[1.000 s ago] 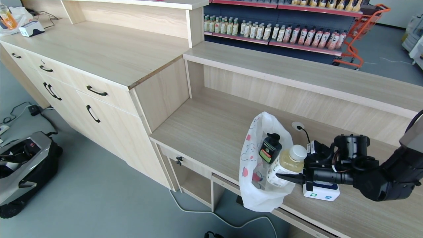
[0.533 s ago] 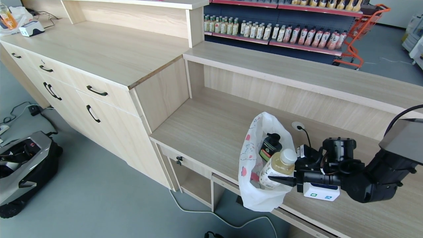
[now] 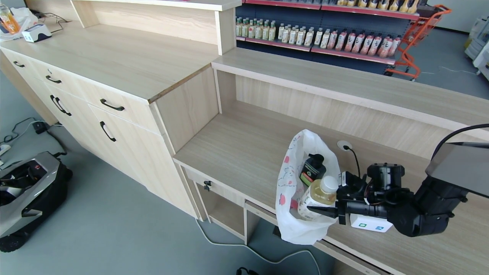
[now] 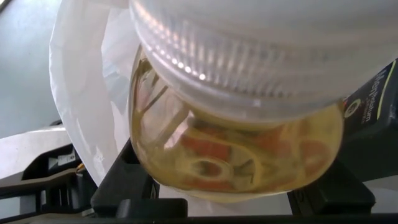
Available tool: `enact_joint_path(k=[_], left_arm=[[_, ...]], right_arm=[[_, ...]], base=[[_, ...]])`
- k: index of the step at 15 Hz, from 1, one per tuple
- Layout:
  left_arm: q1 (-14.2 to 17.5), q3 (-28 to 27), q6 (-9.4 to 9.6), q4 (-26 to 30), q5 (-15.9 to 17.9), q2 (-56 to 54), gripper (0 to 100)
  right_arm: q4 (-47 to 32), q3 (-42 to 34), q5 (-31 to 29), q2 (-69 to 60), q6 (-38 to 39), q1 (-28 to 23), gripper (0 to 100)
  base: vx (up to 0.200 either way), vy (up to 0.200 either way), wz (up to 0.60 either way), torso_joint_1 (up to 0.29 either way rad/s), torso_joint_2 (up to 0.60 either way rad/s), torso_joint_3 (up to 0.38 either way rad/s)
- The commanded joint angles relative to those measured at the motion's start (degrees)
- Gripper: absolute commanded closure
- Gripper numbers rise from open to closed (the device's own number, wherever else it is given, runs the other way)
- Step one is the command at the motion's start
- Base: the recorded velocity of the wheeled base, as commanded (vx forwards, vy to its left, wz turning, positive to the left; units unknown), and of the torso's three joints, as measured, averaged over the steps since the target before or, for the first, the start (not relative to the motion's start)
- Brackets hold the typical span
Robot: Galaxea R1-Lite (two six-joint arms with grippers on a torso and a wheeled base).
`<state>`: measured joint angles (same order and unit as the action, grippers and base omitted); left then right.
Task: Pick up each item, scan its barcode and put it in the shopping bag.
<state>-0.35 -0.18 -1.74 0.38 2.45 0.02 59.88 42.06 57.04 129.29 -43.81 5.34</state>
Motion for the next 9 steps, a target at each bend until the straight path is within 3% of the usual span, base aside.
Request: enact_joint_path(k=[1, 2, 7, 9], left_arm=[[0.0, 0.0, -0.01, 0.0, 0.0, 0.0, 0], [0.0, 0.0, -0.01, 0.1, 0.0, 0.0, 0], [0.0, 0.0, -0.01, 0.0, 0.0, 0.0, 0], [0.0, 0.0, -0.01, 0.1, 0.0, 0.0, 0]], right_arm=[[-0.1, 0.0, 0.0, 0.6, 0.0, -0.2, 100], [-0.1, 0.0, -0.1, 0.6, 0.0, -0.2, 0], [-3.0, 0.0, -0.1, -5.5, 1.4, -0.3, 0], [-12.6, -1.0, 0.0, -16.4, 3.0, -1.6, 0]], base=[[0.0, 0.0, 0.0, 0.0, 0.0, 0.0], [0.0, 0.0, 0.0, 0.0, 0.0, 0.0], [0.0, 0.0, 0.0, 0.0, 0.0, 0.0], [0.0, 0.0, 0.0, 0.0, 0.0, 0.0]])
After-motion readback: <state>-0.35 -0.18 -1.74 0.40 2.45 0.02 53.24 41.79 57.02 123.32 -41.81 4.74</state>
